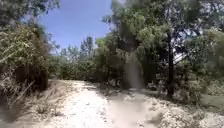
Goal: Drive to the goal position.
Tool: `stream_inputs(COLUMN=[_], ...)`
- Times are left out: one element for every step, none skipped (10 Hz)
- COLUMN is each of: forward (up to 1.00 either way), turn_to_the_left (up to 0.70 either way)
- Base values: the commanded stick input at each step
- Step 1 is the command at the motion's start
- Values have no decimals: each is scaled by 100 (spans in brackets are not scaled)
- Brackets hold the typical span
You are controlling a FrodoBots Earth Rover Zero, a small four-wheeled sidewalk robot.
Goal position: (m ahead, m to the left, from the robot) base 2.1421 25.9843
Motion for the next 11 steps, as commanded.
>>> stream_inputs(forward=[45, 45, 45, 45, 45, 45, 45, 45, 45, 45, 45], turn_to_the_left=[2, 2, 2, 2, 2, 2, 2, 2, 2, 2, 2])
